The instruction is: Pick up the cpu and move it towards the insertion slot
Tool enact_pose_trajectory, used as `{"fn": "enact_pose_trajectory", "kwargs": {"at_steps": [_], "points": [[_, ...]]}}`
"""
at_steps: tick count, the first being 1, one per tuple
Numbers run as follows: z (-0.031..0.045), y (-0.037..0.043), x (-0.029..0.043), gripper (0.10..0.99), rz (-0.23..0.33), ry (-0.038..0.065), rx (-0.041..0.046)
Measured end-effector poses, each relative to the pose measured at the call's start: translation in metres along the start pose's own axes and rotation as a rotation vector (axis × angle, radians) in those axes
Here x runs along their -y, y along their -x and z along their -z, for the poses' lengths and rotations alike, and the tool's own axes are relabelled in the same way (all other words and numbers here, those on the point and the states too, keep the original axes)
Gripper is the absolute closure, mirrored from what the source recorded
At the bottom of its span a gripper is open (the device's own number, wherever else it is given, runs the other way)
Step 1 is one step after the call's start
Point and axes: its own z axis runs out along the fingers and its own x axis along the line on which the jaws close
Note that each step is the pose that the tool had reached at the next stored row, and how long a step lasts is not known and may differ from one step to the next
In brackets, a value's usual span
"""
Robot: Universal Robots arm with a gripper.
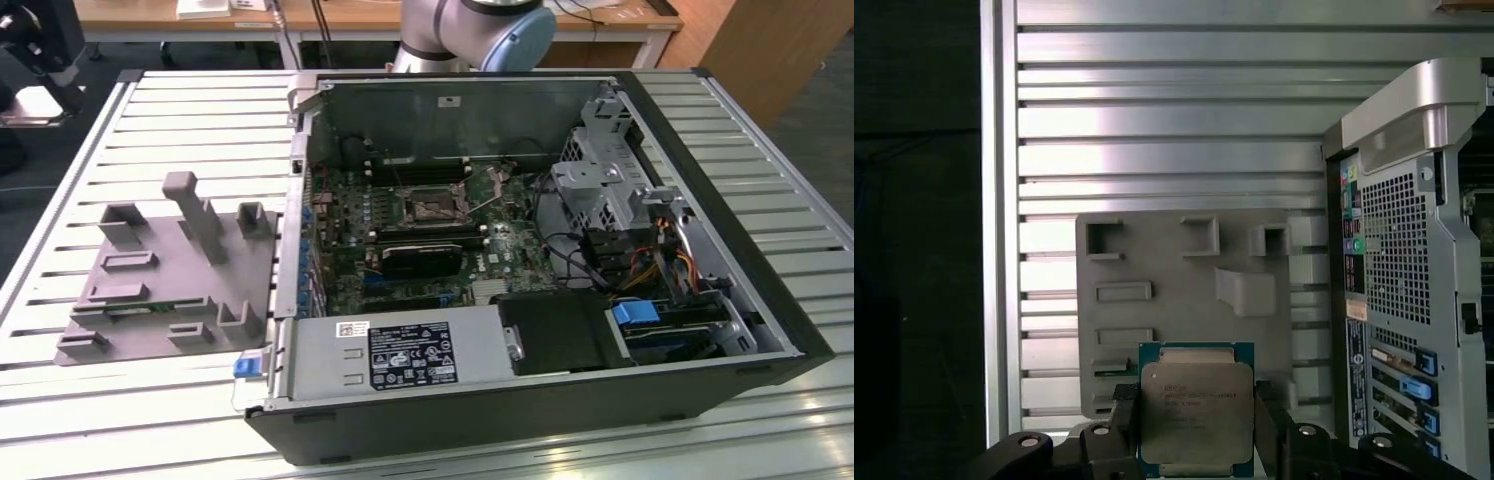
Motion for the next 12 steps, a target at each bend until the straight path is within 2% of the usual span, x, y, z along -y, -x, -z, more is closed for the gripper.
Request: {"fn": "enact_pose_trajectory", "kwargs": {"at_steps": [12], "points": [[-0.0015, 0.0358, -0.0015, 0.545, 0.0, 0.0, 0.0]]}}
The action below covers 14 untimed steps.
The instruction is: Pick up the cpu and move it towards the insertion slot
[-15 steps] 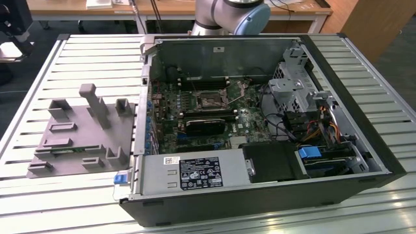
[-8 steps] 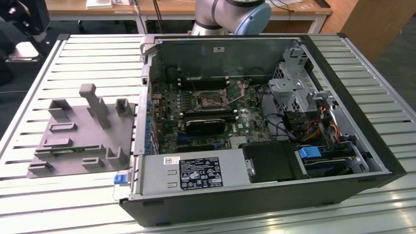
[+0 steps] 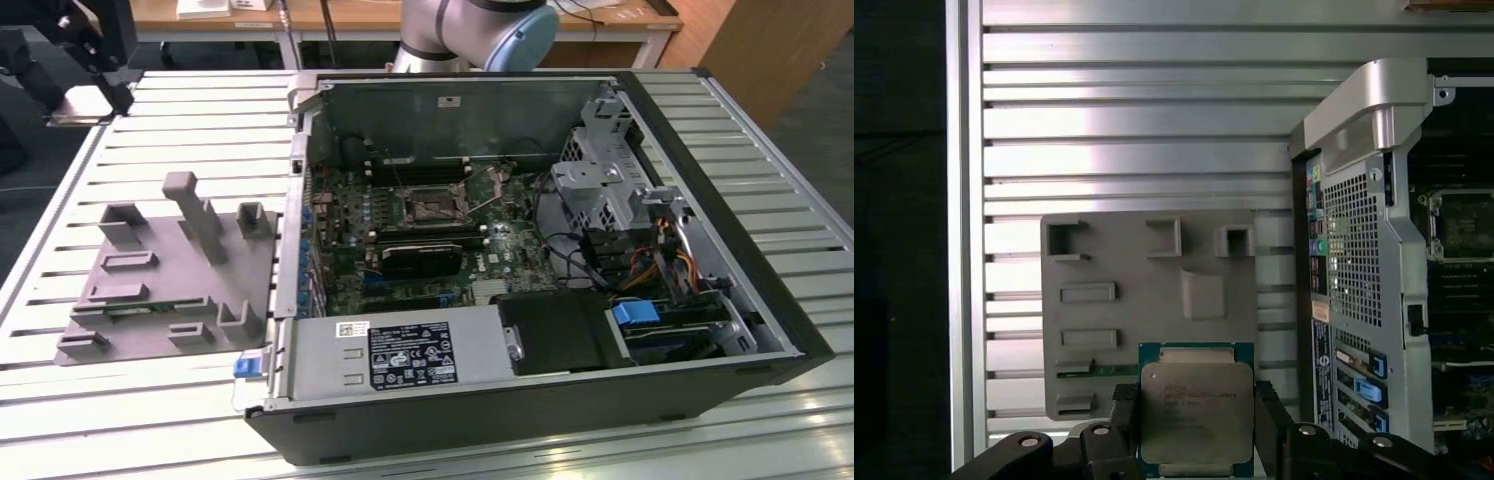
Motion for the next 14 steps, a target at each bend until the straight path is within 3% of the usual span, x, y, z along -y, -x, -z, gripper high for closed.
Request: {"fn": "enact_pose_trajectory", "kwargs": {"at_steps": [14], "points": [[-0.0017, 0.0416, -0.0018, 0.545, 0.0, 0.0, -0.0001]]}}
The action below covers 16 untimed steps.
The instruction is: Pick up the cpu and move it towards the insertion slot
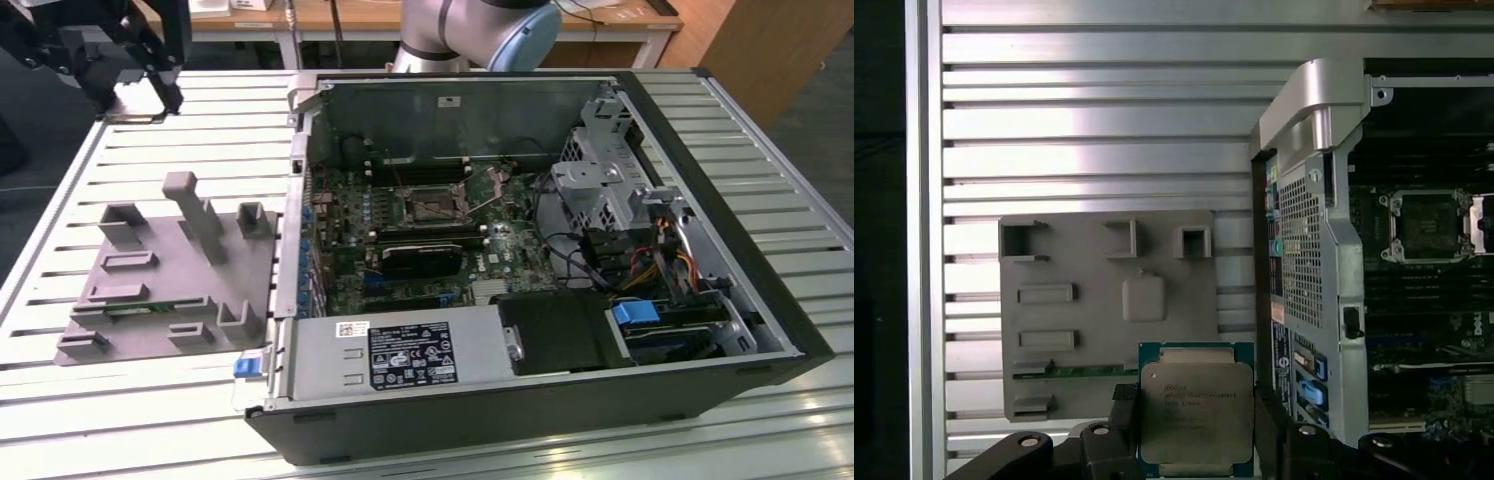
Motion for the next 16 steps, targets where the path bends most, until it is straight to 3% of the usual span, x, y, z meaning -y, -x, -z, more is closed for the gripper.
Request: {"fn": "enact_pose_trajectory", "kwargs": {"at_steps": [16], "points": [[-0.0022, 0.0544, -0.0023, 0.545, 0.0, 0.0, -0.0005]]}}
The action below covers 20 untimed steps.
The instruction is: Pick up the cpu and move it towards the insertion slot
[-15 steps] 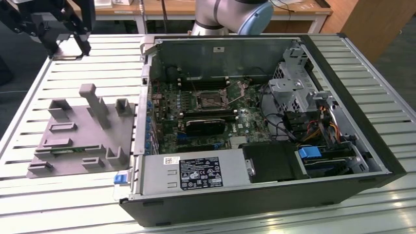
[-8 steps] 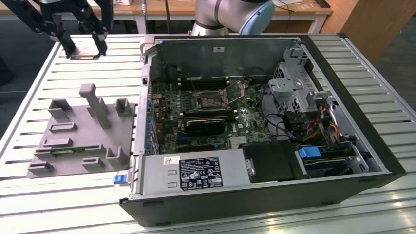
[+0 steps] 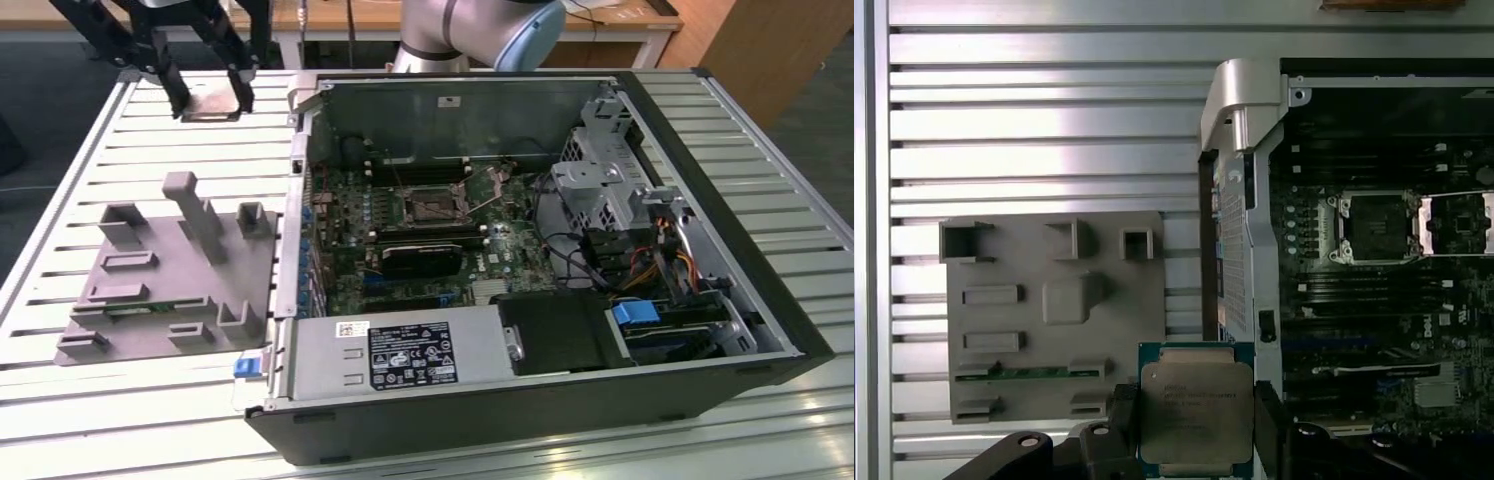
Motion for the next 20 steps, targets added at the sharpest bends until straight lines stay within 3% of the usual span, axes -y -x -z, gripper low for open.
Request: {"fn": "enact_pose_trajectory", "kwargs": {"at_steps": [20], "points": [[-0.0032, 0.0765, -0.0033, 0.545, 0.0, 0.0, -0.0021]]}}
